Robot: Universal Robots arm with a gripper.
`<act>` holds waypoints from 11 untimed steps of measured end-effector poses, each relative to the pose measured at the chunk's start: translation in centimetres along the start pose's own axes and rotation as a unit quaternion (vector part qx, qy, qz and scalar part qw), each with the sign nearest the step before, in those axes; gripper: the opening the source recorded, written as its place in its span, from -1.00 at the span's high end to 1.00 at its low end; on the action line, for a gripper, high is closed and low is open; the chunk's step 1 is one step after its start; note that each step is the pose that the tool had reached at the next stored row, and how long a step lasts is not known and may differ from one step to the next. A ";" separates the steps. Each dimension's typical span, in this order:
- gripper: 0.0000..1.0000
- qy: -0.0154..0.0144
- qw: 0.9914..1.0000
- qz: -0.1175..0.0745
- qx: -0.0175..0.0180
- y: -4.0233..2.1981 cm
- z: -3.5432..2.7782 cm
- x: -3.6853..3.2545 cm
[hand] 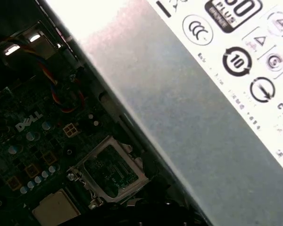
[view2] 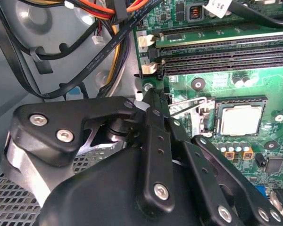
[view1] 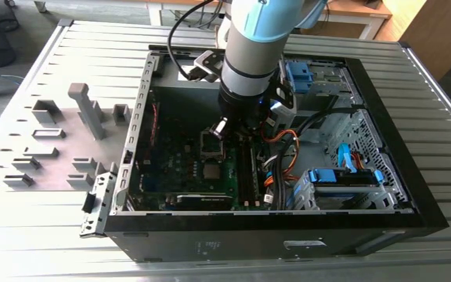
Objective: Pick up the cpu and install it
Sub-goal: 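Close the cpu cover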
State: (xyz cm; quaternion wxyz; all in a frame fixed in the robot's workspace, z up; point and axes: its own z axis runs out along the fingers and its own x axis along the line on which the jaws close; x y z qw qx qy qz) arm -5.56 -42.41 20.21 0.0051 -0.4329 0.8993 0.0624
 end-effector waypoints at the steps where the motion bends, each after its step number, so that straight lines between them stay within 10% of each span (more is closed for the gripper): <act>1: 0.79 0.000 1.000 0.000 0.000 0.00 0.01 0.00; 11: 0.79 -0.005 1.000 0.000 -0.004 0.04 -0.14 0.00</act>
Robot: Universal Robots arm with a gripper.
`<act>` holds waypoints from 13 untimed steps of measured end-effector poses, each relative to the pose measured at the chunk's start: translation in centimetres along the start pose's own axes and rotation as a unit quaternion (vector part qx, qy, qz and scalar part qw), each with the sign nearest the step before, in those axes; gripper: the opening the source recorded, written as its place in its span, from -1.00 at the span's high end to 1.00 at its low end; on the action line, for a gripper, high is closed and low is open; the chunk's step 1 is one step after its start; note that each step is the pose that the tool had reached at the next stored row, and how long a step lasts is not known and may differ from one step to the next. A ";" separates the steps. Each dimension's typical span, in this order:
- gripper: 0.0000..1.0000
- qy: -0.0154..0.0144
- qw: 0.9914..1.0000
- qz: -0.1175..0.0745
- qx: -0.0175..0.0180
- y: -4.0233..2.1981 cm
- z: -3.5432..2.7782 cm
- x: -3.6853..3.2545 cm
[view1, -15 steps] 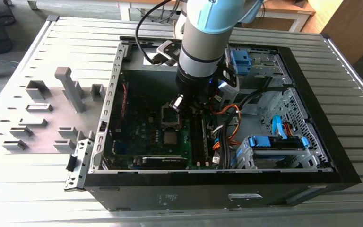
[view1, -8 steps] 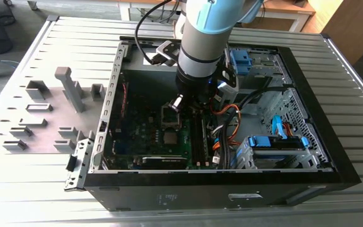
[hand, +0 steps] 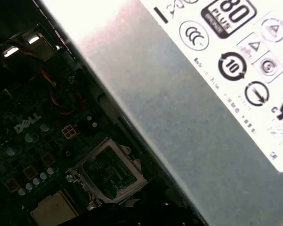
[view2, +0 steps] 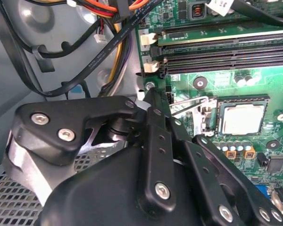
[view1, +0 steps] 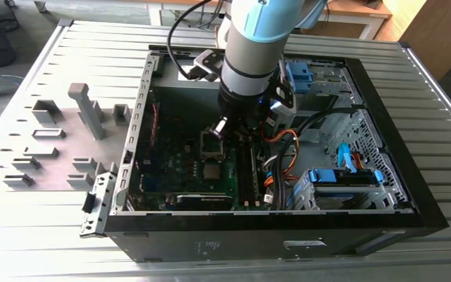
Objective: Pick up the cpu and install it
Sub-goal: 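Close the cpu cover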
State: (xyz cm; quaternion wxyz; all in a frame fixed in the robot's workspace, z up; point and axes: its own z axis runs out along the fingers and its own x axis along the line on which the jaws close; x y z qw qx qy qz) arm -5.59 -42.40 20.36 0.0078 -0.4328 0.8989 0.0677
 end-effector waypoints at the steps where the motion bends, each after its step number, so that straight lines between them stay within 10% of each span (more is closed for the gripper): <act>1: 0.79 -0.001 1.000 0.000 -0.001 0.01 -0.05 0.00; 9: 0.79 -0.020 1.000 -0.001 -0.013 0.57 -0.15 0.44; 13: 0.79 -0.025 1.000 -0.002 -0.017 0.69 -0.15 0.55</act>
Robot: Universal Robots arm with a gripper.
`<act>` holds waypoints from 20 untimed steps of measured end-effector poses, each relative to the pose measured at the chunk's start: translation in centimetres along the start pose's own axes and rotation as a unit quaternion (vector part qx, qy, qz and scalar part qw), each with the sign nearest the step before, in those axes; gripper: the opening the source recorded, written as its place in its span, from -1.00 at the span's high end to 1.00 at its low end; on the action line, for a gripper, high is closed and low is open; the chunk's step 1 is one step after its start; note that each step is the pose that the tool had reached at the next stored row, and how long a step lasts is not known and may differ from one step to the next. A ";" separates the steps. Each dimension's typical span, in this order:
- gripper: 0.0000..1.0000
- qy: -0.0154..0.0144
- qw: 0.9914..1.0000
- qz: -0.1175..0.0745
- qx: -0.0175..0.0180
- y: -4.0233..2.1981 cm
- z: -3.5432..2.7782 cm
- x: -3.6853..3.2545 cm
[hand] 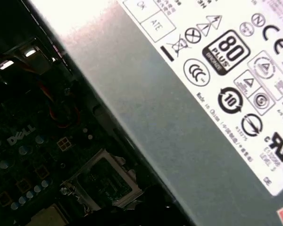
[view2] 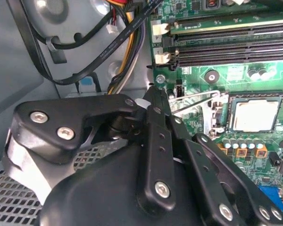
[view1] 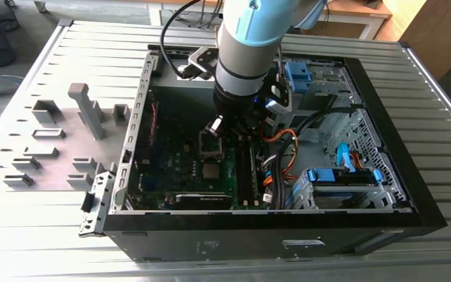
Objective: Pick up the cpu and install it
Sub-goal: 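Close the cpu cover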
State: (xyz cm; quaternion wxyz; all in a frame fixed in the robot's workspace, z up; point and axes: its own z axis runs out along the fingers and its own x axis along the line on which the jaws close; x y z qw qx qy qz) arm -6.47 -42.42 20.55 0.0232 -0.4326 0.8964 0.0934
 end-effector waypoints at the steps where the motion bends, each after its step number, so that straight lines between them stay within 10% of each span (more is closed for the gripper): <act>1: 0.79 -0.001 1.000 0.000 -0.001 0.00 0.00 0.01; 20: 0.79 -0.007 1.000 0.000 -0.005 -1.24 -1.04 1.60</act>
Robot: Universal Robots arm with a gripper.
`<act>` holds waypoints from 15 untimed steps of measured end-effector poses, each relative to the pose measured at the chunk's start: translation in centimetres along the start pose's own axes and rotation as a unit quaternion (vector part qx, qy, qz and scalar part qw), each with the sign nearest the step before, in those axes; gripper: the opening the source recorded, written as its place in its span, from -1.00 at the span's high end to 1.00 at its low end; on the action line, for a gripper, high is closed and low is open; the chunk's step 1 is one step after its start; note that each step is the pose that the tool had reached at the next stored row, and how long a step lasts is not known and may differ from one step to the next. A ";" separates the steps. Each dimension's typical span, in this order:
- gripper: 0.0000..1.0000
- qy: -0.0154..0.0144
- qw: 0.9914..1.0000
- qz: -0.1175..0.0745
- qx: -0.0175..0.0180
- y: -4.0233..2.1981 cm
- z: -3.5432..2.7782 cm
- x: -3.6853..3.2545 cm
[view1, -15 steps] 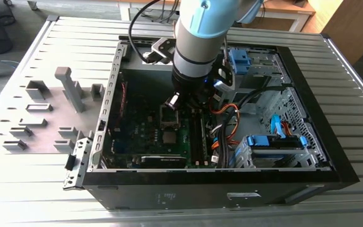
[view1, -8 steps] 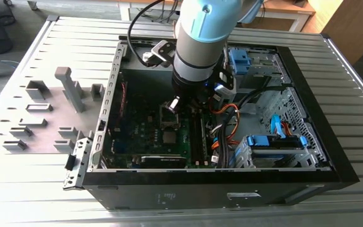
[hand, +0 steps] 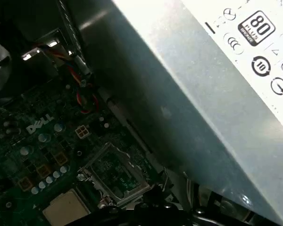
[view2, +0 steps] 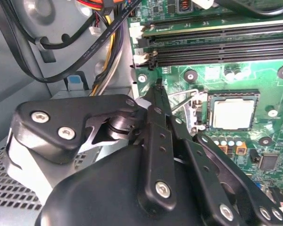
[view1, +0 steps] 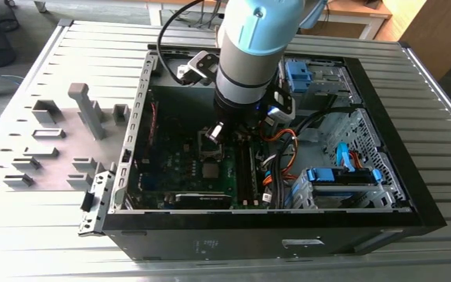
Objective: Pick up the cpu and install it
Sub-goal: 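Close the cpu cover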
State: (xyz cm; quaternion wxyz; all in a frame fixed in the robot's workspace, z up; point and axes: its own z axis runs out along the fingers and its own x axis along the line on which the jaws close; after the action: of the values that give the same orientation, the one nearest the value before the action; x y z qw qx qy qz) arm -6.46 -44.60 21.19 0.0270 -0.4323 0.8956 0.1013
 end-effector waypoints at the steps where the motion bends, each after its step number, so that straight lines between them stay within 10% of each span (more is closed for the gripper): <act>1: 0.79 -0.001 1.000 0.000 -0.001 -0.04 -0.11 0.06; 15: 0.79 -0.010 1.000 0.000 -0.008 -1.01 -1.42 0.91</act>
State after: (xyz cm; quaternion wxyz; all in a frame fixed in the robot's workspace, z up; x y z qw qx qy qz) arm -6.19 -46.20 22.29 0.0323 -0.4319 0.8943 0.1125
